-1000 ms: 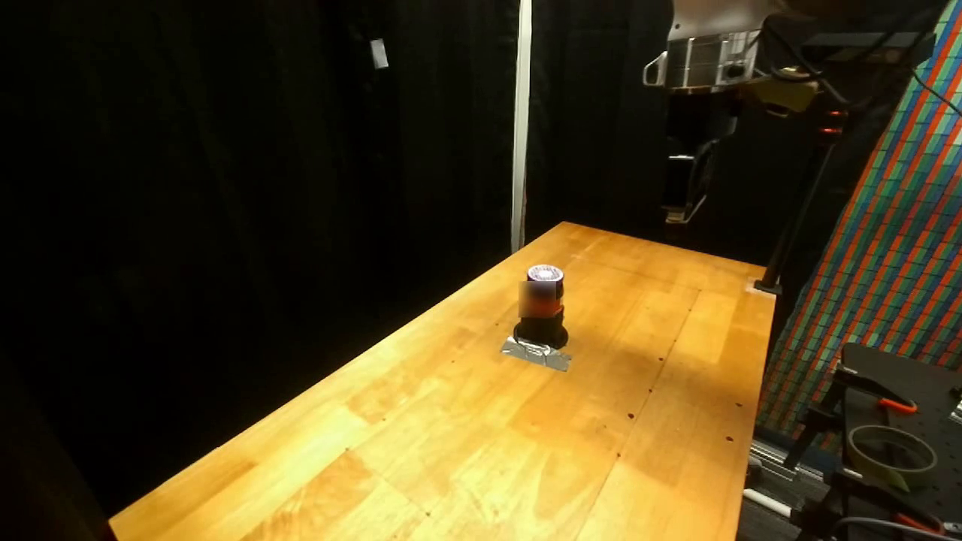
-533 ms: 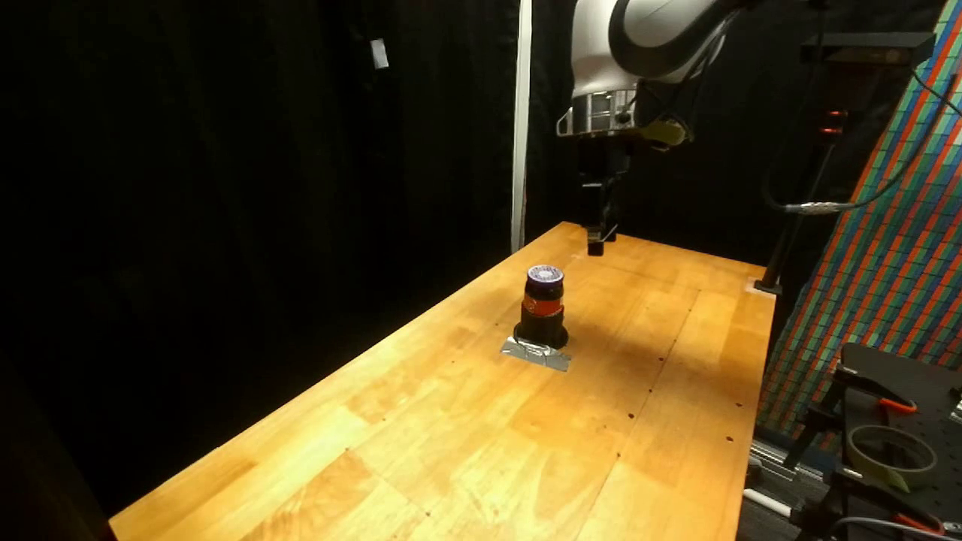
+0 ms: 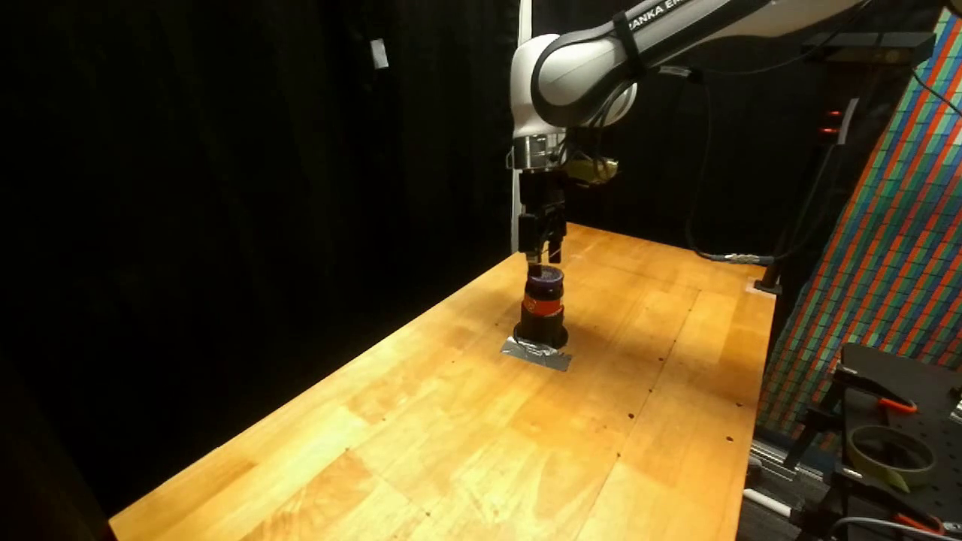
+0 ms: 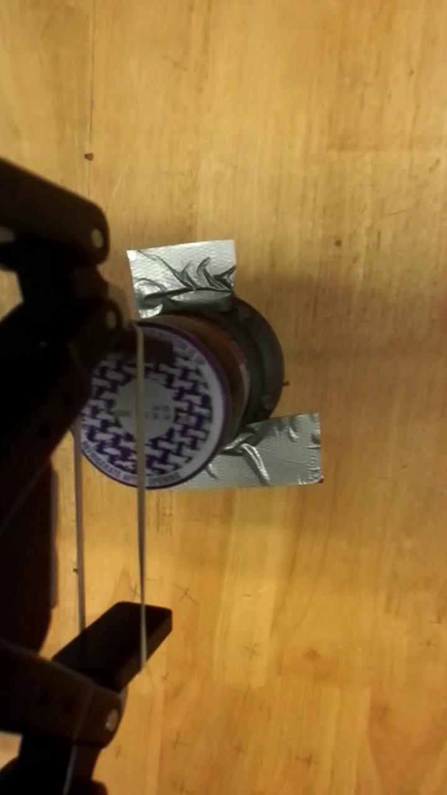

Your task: Put the elastic around the bottle

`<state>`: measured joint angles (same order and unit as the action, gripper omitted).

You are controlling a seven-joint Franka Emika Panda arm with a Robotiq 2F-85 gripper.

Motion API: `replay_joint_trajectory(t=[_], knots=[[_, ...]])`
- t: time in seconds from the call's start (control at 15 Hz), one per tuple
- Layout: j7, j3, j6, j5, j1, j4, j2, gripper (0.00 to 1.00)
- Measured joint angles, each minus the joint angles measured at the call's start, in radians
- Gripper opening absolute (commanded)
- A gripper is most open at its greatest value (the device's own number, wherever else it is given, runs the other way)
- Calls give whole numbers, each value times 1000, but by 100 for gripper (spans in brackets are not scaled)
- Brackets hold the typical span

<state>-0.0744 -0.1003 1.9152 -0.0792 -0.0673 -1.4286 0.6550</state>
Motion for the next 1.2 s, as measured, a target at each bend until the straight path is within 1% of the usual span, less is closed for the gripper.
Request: replay_joint_trajectory(t=[0.13,0.47,0.73,0.93,1.2], knots=[[19,4,-18,15,-10,97,74,100],[74,31,-153,69,-38,328,219,100],[93,53,-266,108,-59,490,329,100],[93,55,-397,113,-67,579,387,100],[74,55,-558,114,-76,640,426,100]])
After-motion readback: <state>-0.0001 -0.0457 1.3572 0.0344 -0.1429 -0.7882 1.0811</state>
